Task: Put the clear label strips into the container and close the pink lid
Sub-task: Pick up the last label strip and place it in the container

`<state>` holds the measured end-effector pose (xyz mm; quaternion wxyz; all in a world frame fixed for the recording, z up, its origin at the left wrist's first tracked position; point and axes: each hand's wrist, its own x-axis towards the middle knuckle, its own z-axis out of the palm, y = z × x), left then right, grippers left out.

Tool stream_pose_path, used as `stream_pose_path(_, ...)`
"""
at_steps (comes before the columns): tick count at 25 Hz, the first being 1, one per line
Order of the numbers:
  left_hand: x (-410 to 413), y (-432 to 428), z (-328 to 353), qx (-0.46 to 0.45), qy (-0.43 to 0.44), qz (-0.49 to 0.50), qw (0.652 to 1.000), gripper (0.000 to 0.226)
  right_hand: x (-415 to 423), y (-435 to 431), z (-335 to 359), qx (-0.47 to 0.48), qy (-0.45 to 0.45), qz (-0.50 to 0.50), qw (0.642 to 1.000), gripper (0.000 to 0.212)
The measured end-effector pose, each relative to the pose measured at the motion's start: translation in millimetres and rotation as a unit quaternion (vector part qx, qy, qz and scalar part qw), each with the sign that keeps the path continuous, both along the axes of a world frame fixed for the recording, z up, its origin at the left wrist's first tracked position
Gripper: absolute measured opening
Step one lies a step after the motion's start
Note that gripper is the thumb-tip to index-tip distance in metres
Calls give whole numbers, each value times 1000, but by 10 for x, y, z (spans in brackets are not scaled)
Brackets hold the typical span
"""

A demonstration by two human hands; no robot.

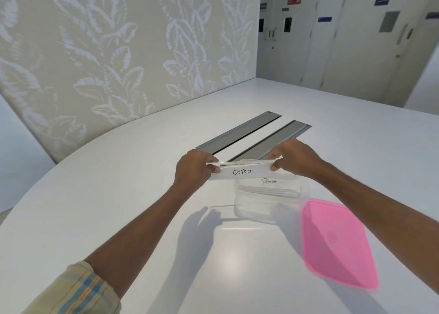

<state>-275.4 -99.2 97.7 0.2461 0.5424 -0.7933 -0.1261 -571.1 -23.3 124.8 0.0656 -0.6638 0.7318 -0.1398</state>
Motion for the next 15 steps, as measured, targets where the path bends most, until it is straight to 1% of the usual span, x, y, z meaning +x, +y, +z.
stream_pose_path(4, -468, -104, -18, 7, 0, -31, 999, 23, -410, 56, -78, 1, 1, -36, 999, 29)
stream_pose_path(8, -834, -184, -101, 24, -22, -58, 998, 23, -706, 86, -189, 16, 4, -60, 998, 27)
stream_pose_path(15, -1209, -298, -285, 42, -48, -69, 996, 26, -1001, 20, -446, 23, 7, -76, 997, 30)
